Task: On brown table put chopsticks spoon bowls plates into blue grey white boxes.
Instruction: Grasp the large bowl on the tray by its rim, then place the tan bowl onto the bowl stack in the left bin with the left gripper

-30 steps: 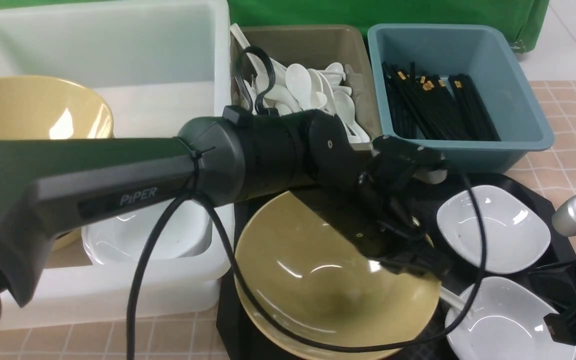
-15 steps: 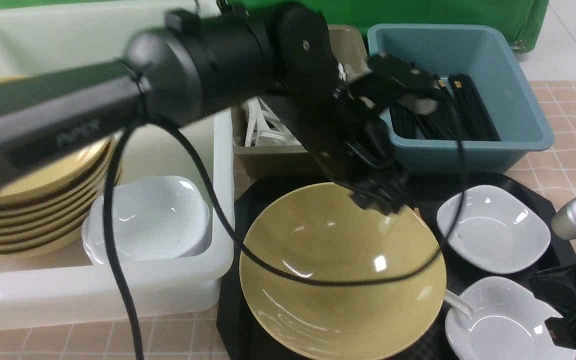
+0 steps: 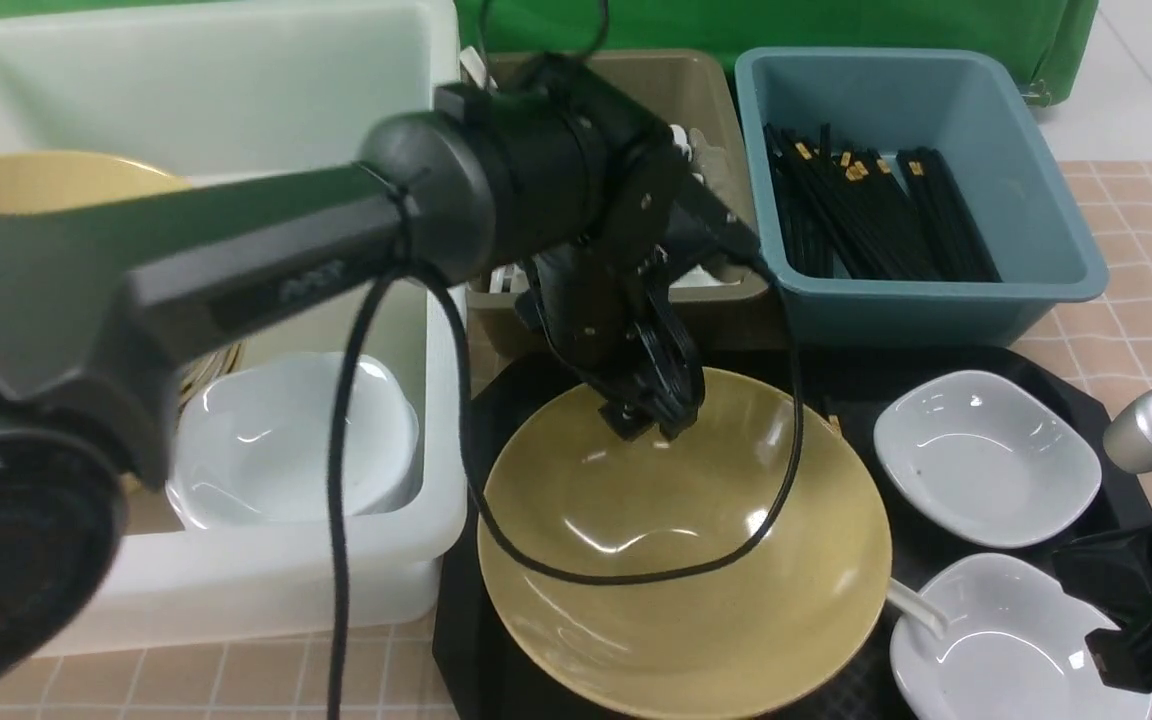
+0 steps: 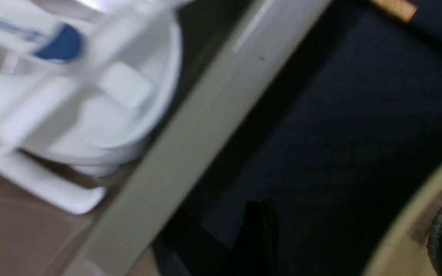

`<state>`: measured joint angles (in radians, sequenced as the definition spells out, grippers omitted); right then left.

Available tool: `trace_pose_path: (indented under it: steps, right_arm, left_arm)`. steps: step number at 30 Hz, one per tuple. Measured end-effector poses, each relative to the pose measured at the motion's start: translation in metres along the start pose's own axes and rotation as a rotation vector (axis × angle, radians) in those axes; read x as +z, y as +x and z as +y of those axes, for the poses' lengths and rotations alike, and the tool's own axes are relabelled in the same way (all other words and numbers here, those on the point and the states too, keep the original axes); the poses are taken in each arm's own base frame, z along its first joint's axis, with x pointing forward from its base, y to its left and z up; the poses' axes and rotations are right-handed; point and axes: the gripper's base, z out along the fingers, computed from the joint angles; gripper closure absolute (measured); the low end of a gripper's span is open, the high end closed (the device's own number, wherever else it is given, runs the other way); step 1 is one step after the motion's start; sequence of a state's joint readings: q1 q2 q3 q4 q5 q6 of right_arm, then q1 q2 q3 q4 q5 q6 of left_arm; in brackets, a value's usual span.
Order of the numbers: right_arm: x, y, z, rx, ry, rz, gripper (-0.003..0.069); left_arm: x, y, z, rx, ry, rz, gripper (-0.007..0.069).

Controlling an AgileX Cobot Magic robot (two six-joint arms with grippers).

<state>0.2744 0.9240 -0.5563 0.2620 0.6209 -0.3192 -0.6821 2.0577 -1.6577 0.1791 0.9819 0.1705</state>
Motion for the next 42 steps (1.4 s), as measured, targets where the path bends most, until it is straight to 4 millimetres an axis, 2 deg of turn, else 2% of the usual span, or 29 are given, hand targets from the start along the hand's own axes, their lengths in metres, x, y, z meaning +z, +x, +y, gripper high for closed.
trace_pose_path:
  steps: [3,5,7,8,9,11,14,17,20,24,25,26,31,32,33,35,37,39,42]
  right_arm:
    - [0.0,-0.001,0.0,0.0,0.002,-0.006,0.0607]
    - [0.0,-0.001,0.0,-0.001,0.003,-0.01,0.0606]
    - [0.0,-0.001,0.0,-0.002,0.003,-0.01,0.0604]
    - [0.0,-0.001,0.0,-0.002,0.003,-0.01,0.0604]
    - [0.0,-0.001,0.0,-0.002,0.004,-0.012,0.0604]
    - [0.0,-0.001,0.0,-0.002,0.005,-0.014,0.0604]
    - [0.0,-0.001,0.0,-0.002,0.005,-0.016,0.0601]
    - [0.0,-0.002,0.0,0.0,0.004,-0.017,0.06]
    - [0.0,-0.002,0.0,0.0,0.004,-0.017,0.0596]
    - [0.0,-0.002,0.0,0.0,0.005,-0.018,0.0592]
    - [0.0,-0.002,0.0,0.0,0.005,-0.018,0.0592]
    - [0.0,-0.002,0.0,-0.001,0.005,-0.019,0.059]
    - [0.0,-0.002,-0.001,-0.001,0.007,-0.023,0.0587]
    - [0.0,-0.002,-0.001,-0.001,0.007,-0.024,0.0587]
    - [0.0,-0.002,-0.001,-0.001,0.007,-0.024,0.0587]
    - [0.0,-0.002,-0.001,-0.001,0.007,-0.024,0.0583]
    - [0.0,-0.002,-0.001,-0.001,0.007,-0.024,0.0582]
    - [0.0,-0.002,-0.001,-0.001,0.007,-0.024,0.058]
    - [0.0,-0.002,-0.001,-0.001,0.007,-0.024,0.058]
  left_arm:
    - [0.011,0.0,-0.003,-0.009,0.01,0.022,0.0148]
    - [0.014,0.0,-0.003,-0.01,0.011,0.027,0.0187]
    - [0.014,-0.001,-0.002,-0.01,0.007,0.024,0.0275]
    - [0.013,-0.001,-0.002,-0.01,0.007,0.024,0.0284]
    - [0.009,-0.002,-0.001,-0.016,0.007,0.017,0.0348]
    - [0.0,-0.005,0.001,-0.026,0.012,0.004,0.0421]
    - [-0.008,-0.006,0.001,-0.033,0.02,0.003,0.0467]
    - [-0.013,-0.006,0.001,-0.04,0.028,-0.003,0.0479]
    - [-0.027,-0.005,0.001,-0.057,0.048,-0.023,0.0539]
    - [-0.063,-0.003,0.002,-0.074,0.068,-0.104,0.06]
    - [-0.065,-0.003,0.002,-0.073,0.069,-0.11,0.06]
    - [-0.084,-0.001,0.002,-0.065,0.079,-0.156,0.0612]
    - [-0.139,0.009,0.008,-0.034,0.045,-0.289,0.0616]
    - [-0.157,0.015,0.011,-0.044,0.034,-0.328,0.0616]
    - [-0.157,0.015,0.011,-0.045,0.035,-0.328,0.0616]
    - [-0.189,0.026,0.013,-0.056,0.021,-0.41,0.0617]
    - [-0.207,0.033,0.014,-0.059,0.002,-0.451,0.0617]
    - [-0.237,0.052,0.024,-0.099,-0.069,-0.507,0.0618]
    - [-0.265,0.079,0.048,-0.21,-0.191,-0.538,0.0618]
